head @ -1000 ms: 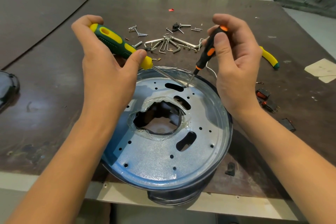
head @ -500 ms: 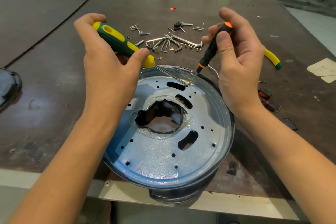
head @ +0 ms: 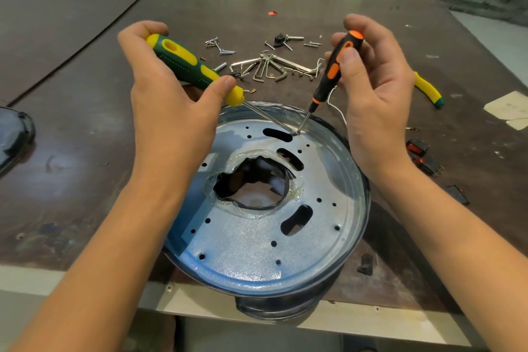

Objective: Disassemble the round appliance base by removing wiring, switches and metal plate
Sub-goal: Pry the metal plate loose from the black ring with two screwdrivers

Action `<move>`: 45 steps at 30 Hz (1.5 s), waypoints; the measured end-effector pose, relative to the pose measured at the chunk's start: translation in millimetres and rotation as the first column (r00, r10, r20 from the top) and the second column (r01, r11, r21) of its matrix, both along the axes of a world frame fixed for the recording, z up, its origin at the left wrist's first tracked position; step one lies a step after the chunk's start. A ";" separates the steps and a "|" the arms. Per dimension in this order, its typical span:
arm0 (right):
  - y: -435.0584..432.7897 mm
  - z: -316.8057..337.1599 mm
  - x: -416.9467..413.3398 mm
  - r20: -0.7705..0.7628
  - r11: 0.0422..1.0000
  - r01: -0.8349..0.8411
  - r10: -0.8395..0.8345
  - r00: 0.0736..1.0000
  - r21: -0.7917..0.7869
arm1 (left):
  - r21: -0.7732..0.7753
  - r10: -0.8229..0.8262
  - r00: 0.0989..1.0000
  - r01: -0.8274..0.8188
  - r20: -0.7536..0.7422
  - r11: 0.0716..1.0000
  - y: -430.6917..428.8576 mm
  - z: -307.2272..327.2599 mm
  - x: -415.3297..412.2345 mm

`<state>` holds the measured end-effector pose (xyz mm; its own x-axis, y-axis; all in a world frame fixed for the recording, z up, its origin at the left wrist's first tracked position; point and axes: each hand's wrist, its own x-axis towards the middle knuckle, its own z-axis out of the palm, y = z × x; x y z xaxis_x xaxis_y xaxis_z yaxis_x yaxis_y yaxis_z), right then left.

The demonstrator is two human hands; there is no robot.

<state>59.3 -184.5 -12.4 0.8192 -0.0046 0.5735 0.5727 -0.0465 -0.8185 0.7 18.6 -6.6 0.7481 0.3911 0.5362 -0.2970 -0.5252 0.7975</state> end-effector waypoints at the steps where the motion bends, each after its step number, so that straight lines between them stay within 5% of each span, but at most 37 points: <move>1: 0.1 0.9 0.2 0.006 1.000 0.023 -0.023 1.000 -0.003 | 0.003 0.001 1.000 -0.001 -0.002 1.000 -0.1 0.3 -0.1; 6: 0.0 -1.9 0.3 0.085 0.997 0.010 -0.004 0.996 -0.076 | -0.019 -0.014 1.000 0.014 -0.019 1.000 -1.1 2.5 -0.7; 45: -0.3 0.4 2.4 0.004 1.000 -0.012 0.012 1.000 -0.014 | -0.080 -0.043 0.998 0.039 -0.044 0.996 1.0 2.1 1.3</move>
